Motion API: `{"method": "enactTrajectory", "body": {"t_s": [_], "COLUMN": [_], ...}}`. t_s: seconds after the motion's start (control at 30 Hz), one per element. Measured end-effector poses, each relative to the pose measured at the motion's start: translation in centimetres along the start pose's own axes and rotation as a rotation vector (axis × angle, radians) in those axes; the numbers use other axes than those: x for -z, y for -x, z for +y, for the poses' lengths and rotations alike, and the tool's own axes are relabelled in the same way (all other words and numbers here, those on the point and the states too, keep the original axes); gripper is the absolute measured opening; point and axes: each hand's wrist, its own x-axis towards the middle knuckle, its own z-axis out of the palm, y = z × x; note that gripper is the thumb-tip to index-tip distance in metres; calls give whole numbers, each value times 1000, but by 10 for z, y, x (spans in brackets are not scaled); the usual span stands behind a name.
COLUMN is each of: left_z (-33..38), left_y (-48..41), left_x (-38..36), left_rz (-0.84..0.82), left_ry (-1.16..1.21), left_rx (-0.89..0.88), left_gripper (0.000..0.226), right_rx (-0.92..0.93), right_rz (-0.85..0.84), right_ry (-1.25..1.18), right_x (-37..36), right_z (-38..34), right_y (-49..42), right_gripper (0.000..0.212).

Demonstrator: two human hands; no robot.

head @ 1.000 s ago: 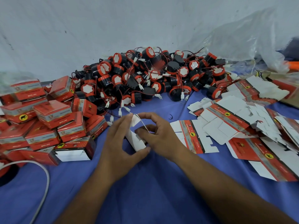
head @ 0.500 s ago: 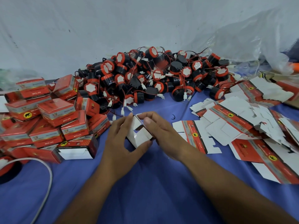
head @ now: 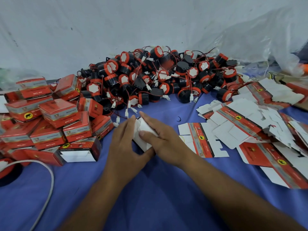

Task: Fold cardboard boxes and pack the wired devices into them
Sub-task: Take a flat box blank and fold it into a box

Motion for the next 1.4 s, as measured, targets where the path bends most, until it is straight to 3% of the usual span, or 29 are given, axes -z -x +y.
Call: {"method": "enactTrajectory", "body": {"t_s": [0.23, 0.5, 0.73, 1.07, 1.2, 1.4], "left_z": [3, 1, 4, -1, -2, -5], "left_y": [-2, -1, -1, -2, 0, 0], "left_x": [1, 0, -2, 0, -2, -7], "left_rz": [-2, -4, -39, -47, 2, 105], "left_ry": [-7, -42, -134, -122, -121, -107], "left_rx": [4, -82, -82, -75, -109, -174], "left_gripper": [84, 78, 95, 81, 90, 84], "right_rx": [-12, 78, 95, 223, 82, -124], "right_rz": [9, -145, -166, -84, -183, -135], "right_ry": [-13, 186, 137, 382, 47, -359], "right_x": [-1, -1, 1, -3, 2, 9], "right_z": [4, 8, 8, 8, 5, 4], "right_y": [-1, -1, -2, -3, -3, -8], "right_gripper": [49, 62, 60, 61, 54, 56]}}
